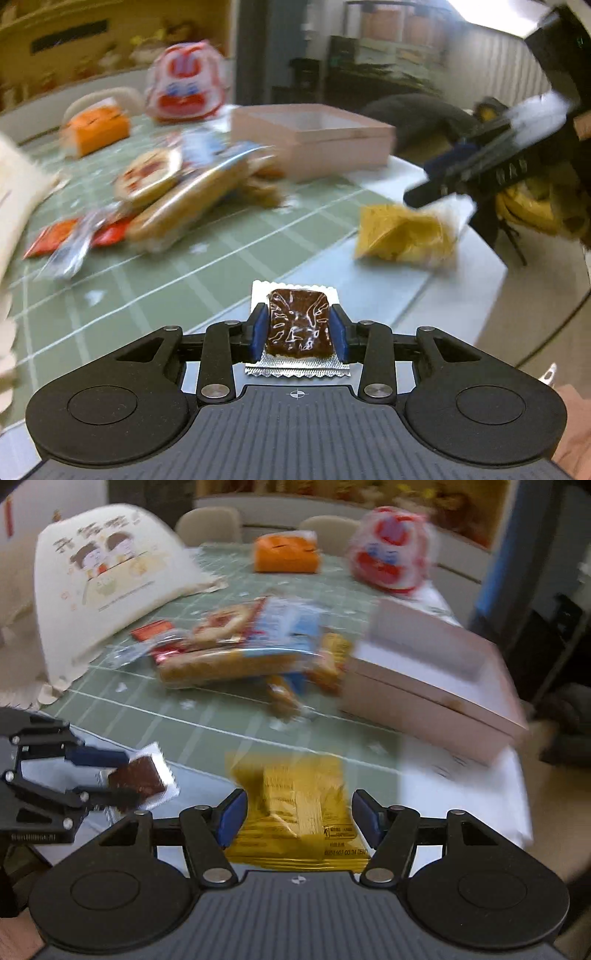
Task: Organize snacks
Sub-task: 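Carry both snacks over the pink box and release them inside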
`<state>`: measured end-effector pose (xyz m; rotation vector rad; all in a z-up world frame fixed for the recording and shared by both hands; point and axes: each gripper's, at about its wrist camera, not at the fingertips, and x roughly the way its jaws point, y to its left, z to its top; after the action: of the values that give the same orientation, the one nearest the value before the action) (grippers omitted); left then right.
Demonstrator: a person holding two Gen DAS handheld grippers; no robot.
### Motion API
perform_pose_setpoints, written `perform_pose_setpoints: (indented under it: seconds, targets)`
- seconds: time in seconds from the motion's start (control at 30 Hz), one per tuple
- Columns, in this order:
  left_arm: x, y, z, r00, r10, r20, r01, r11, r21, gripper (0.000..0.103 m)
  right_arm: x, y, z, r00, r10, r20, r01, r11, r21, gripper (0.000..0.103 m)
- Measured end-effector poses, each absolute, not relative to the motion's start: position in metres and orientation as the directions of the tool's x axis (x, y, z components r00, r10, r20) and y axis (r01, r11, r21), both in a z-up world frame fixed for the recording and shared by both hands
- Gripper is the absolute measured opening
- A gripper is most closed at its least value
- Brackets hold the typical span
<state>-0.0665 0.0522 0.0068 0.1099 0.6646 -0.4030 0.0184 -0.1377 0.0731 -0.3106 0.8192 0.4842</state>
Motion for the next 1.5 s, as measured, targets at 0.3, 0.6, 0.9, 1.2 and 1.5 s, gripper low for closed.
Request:
perform_pose_setpoints:
  seconds: [0.3,0.6,0.9,1.2,1.5]
  targets:
    - [-0.059,0.015,0.004,0.713,-0.274,-0.646,0.415,0.907,0.073,0.042,-0.011,-0.193,0.083,0.680,0.329,-0.655,-0.497,0.864,-0.082,0.064]
    - [-0.042,0.018,0.006,0.640,-0.269,-0.720,0.425,0.904,0.040,0.045,-0.004,-0.174,0.026,0.595,0.423,-0.684,-0.629,0.774,-0.068,0.076]
    - [-0.050,0.009,0.004,0.679,-0.267,-0.684,0.445,0.891,0.094,0.043,0.035,-0.184,0.011,0.498,0.474,-0.726,-0.596,0.795,0.110,0.064]
    - [-0.054,0.002,0.082,0.818,-0.329,-0.472,0.427,0.897,0.115,0.043,0.011,-0.220,0.073,0.597,0.526,-0.606,-0.590,0.799,0.112,0.060]
    - [0.100,-0.008,0.169,0.839,-0.432,-0.331,0.411,0.902,-0.135,0.043,0.106,-0.263,0.185,0.770,0.453,-0.450,-0.405,0.891,0.203,0.061]
